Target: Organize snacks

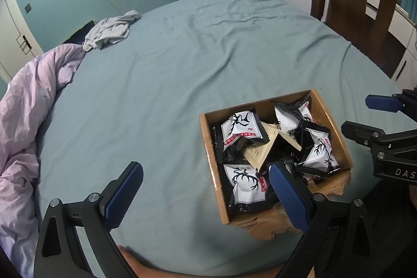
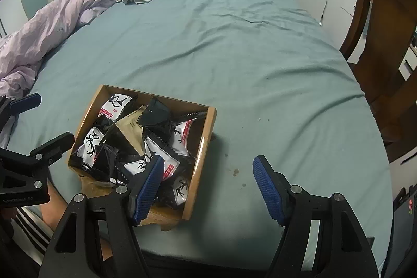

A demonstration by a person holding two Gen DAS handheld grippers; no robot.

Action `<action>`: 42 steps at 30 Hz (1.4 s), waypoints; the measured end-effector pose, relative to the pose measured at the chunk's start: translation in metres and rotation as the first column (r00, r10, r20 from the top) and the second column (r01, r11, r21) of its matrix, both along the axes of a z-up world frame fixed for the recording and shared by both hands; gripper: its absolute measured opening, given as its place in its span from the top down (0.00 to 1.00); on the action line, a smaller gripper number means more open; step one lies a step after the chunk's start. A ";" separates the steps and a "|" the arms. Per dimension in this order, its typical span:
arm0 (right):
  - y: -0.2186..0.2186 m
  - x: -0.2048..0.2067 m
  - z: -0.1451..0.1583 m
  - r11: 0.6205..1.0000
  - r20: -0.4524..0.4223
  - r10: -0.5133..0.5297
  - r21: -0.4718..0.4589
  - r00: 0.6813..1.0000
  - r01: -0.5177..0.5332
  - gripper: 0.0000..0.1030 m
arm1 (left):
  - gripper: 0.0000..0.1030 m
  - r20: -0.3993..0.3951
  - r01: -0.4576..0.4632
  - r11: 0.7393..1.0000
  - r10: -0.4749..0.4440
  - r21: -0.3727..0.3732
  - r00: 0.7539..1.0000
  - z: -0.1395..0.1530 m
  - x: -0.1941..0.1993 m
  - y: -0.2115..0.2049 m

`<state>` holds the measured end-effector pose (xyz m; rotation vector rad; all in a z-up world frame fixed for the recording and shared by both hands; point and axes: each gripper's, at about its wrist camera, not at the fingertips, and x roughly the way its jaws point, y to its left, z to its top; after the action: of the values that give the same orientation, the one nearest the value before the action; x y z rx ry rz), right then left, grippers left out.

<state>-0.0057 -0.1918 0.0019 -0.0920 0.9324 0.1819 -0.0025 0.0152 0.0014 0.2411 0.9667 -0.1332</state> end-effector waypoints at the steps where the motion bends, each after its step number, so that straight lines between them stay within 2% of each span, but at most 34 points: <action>1: 0.000 0.000 0.000 1.000 0.000 0.001 0.002 1.000 -0.001 0.32 | 0.04 0.002 0.002 1.000 -0.002 0.001 1.000 0.000 -0.001 0.000; 19: -0.001 0.000 -0.001 1.000 -0.015 0.000 0.016 1.000 0.001 0.32 | 0.04 0.005 0.012 1.000 -0.012 0.020 1.000 -0.001 -0.001 -0.004; 26: -0.001 0.000 -0.001 1.000 -0.017 0.000 0.016 1.000 0.001 0.32 | 0.04 0.018 0.025 0.998 -0.026 0.052 0.999 -0.002 -0.004 -0.008; 42: -0.002 0.003 -0.004 1.000 -0.033 0.002 0.016 0.999 -0.002 0.32 | 0.04 0.027 0.024 0.998 -0.025 0.057 0.999 -0.001 -0.005 -0.008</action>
<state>-0.0022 -0.1935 -0.0017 -0.0755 0.9639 0.1931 -0.0079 0.0072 0.0007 0.3059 0.9412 -0.1247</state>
